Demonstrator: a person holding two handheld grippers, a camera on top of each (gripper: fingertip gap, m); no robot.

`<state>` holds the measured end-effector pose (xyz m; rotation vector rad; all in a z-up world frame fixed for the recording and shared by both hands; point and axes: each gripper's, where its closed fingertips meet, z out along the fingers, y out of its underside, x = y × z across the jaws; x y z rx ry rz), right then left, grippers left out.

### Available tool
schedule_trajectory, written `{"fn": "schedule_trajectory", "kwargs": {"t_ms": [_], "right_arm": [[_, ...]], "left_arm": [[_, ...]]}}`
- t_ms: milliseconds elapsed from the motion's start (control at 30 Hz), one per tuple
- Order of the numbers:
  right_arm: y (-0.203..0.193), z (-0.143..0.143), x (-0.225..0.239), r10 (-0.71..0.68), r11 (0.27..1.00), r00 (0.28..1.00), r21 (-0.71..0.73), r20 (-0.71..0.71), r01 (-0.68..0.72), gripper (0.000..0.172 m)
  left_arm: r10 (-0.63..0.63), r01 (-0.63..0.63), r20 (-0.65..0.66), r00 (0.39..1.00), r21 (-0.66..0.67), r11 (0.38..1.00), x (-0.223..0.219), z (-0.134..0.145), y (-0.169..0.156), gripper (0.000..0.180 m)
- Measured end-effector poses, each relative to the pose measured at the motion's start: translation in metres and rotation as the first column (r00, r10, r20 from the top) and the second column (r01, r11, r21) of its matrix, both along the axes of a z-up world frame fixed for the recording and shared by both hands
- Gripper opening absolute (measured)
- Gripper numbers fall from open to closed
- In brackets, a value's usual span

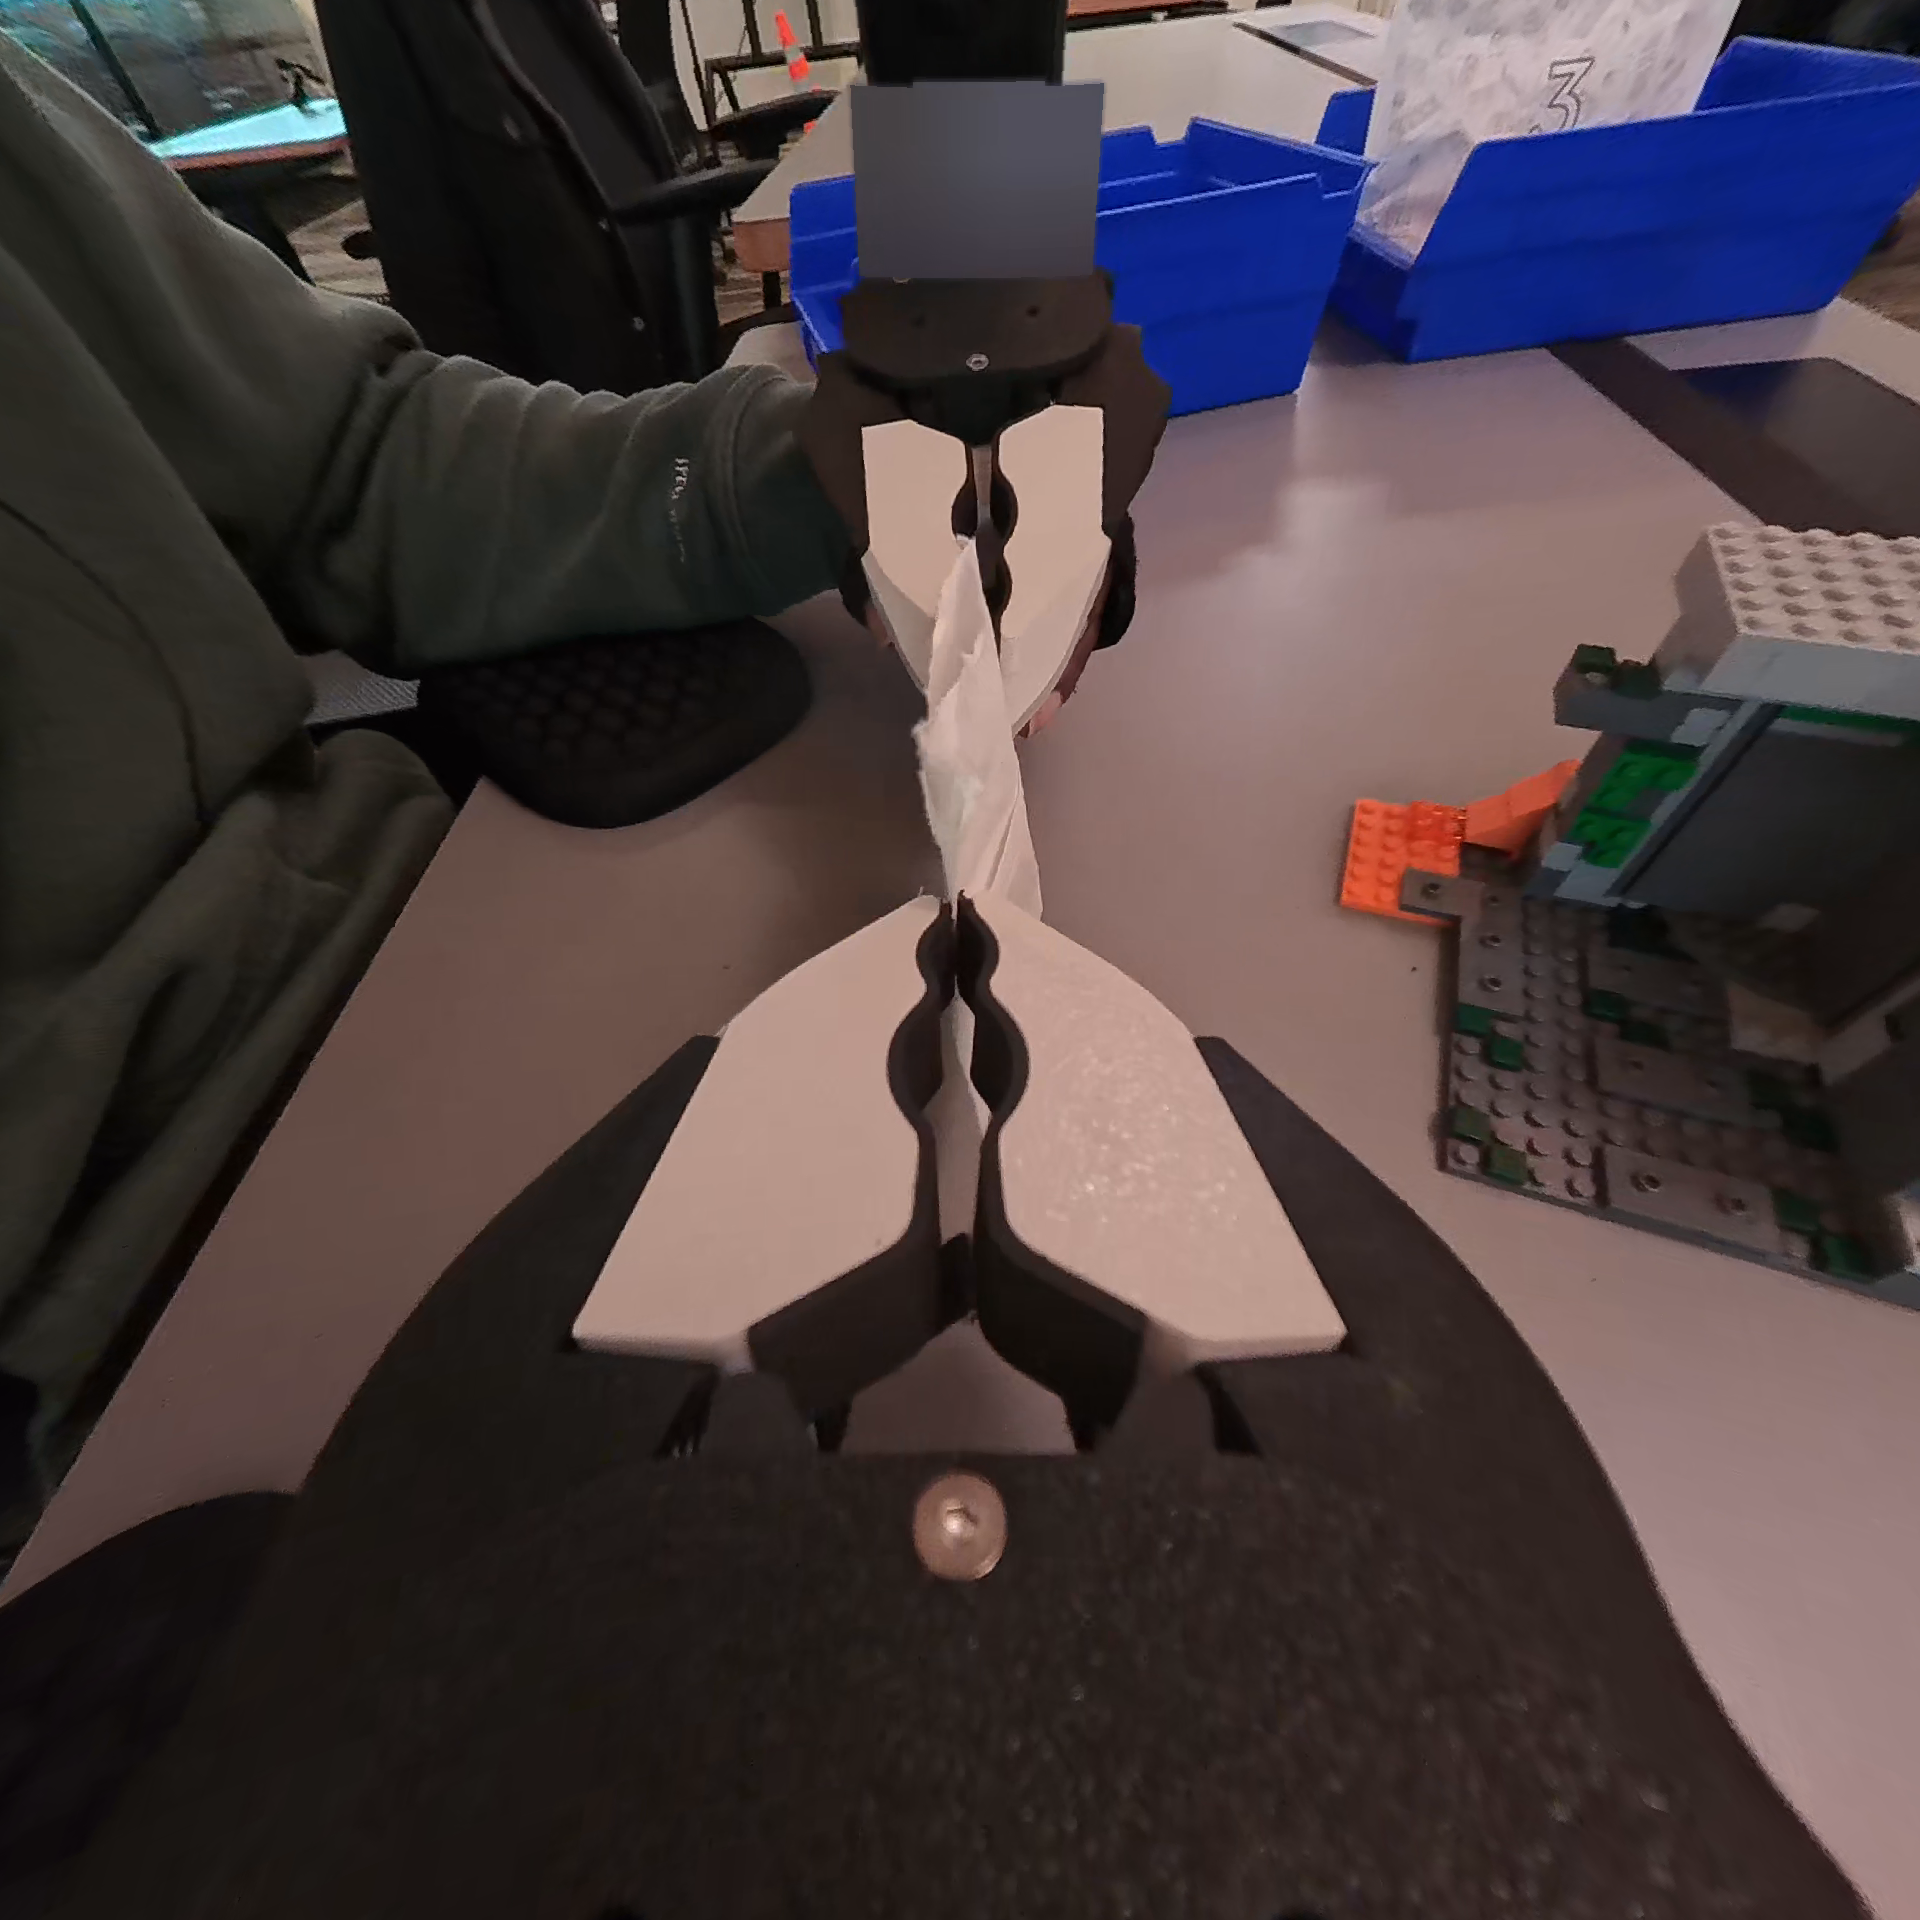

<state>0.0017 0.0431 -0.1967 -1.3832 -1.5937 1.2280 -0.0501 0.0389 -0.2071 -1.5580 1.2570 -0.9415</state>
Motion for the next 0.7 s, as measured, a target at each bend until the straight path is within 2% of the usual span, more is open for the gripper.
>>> {"fn": "schedule_trajectory", "kwargs": {"t_ms": [133,433,533,700], "right_arm": [[0.003,0.001,0.0,-0.023,1.0,1.0,-0.012,-0.007,0.023,0.0],[0.012,-0.004,0.003,-0.062,0.993,0.998,-0.103,-0.008,0.061,0.0],[0.015,-0.007,0.004,-0.075,0.99,0.997,-0.117,-0.009,0.073,0.0],[0.017,-0.009,0.001,-0.089,0.99,0.996,-0.11,-0.009,0.087,0.0]], "left_arm": [[0.024,-0.024,0.007,1.0,-0.004,1.0,0.0,0.002,0.0,0.0],[0.162,-0.161,-0.005,0.987,0.081,0.984,-0.002,-0.003,0.013,0.004],[0.184,-0.185,0.017,0.983,0.07,0.98,-0.003,0.0,0.016,0.003],[0.2,-0.198,-0.018,0.98,0.057,0.978,-0.005,0.0,0.017,0.0]]}}
